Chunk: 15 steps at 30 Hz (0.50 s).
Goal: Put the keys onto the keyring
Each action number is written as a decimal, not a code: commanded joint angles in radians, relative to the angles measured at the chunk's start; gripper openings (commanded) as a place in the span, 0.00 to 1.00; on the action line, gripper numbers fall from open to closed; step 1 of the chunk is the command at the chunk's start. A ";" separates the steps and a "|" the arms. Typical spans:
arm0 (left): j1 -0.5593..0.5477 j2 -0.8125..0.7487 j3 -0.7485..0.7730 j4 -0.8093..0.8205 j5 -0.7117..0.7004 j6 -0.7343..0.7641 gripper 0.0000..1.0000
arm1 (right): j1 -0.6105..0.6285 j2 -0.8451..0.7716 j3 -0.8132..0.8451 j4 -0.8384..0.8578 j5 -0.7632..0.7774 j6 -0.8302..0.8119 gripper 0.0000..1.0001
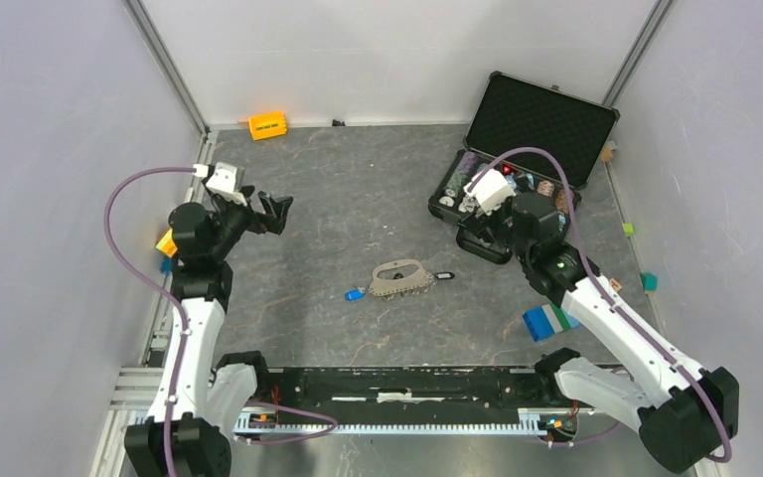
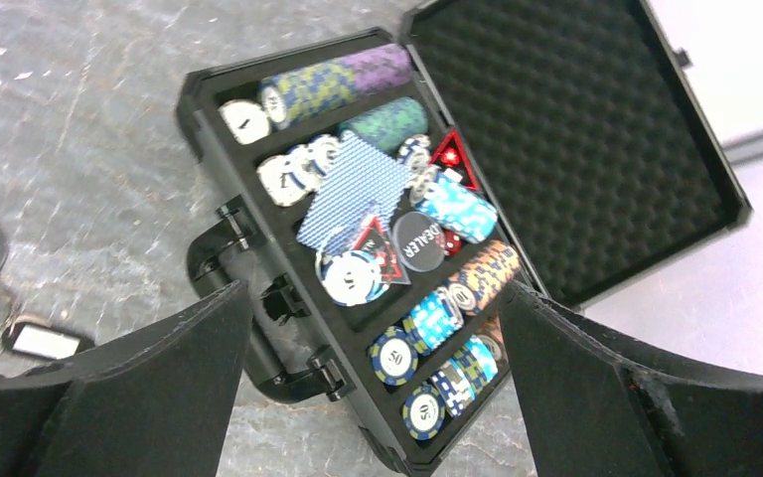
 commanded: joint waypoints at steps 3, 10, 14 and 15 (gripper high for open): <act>-0.001 -0.102 0.027 -0.128 -0.027 -0.018 1.00 | -0.024 -0.105 -0.094 0.172 0.142 0.128 0.98; -0.001 -0.206 -0.038 -0.108 -0.013 0.011 1.00 | -0.026 -0.185 -0.218 0.302 0.064 0.135 0.98; -0.001 -0.230 -0.110 -0.006 -0.043 -0.003 1.00 | -0.026 -0.197 -0.215 0.292 0.013 0.133 0.98; 0.000 -0.233 -0.122 0.011 -0.043 -0.005 1.00 | -0.026 -0.203 -0.216 0.292 -0.001 0.136 0.98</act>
